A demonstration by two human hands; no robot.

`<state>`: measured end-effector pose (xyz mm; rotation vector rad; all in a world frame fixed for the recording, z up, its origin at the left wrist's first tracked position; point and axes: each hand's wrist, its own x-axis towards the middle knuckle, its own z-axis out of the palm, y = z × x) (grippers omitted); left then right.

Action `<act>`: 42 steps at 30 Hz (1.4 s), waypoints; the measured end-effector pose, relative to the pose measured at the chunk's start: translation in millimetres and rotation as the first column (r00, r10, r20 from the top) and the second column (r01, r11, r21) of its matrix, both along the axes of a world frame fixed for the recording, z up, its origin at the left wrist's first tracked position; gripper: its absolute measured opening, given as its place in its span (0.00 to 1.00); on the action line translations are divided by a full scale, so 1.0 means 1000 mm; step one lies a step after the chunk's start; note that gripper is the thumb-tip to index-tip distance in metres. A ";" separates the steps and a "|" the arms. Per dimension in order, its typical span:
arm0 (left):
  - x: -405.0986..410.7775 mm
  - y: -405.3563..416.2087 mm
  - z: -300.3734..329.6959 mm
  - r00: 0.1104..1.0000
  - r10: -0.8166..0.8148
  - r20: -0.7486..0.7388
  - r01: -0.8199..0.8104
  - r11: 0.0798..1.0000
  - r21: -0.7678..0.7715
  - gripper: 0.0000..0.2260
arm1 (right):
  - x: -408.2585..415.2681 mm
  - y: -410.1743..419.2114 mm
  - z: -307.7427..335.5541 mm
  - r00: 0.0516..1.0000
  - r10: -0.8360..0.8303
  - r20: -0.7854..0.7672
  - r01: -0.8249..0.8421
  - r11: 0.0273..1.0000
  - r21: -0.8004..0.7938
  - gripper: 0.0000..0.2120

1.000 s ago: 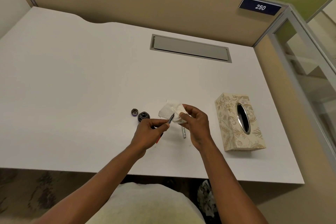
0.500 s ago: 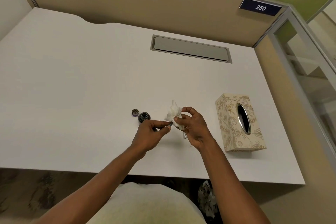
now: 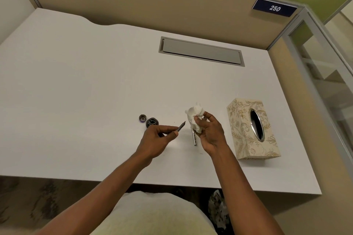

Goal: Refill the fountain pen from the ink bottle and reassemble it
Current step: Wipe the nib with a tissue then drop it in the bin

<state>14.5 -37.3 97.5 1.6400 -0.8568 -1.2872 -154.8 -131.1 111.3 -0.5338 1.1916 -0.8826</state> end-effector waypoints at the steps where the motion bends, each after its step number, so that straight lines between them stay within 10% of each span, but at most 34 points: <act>1: 0.000 0.000 0.000 1.000 0.013 -0.007 -0.013 1.000 -0.003 0.05 | -0.001 0.001 -0.002 1.000 0.001 0.001 -0.001 1.000 0.003 0.16; 9: -0.002 -0.004 0.009 0.999 -0.004 0.046 0.006 0.999 -0.038 0.06 | 0.007 0.014 -0.011 0.957 0.161 -0.243 -0.178 0.983 -0.050 0.11; 23: 0.008 -0.006 0.011 0.965 -0.054 0.256 0.051 0.999 0.019 0.05 | 0.000 0.013 0.007 0.958 0.287 -0.003 -0.287 0.958 -0.012 0.08; 30: 0.007 -0.004 0.015 0.935 -0.125 0.332 0.129 0.992 0.010 0.06 | -0.001 0.017 0.008 0.919 0.354 -0.171 -0.371 0.926 -0.073 0.04; 42: 0.007 -0.001 0.012 0.977 -0.116 0.179 0.109 0.993 0.048 0.05 | 0.004 0.019 0.001 0.932 0.199 -0.304 -0.262 0.948 -0.182 0.09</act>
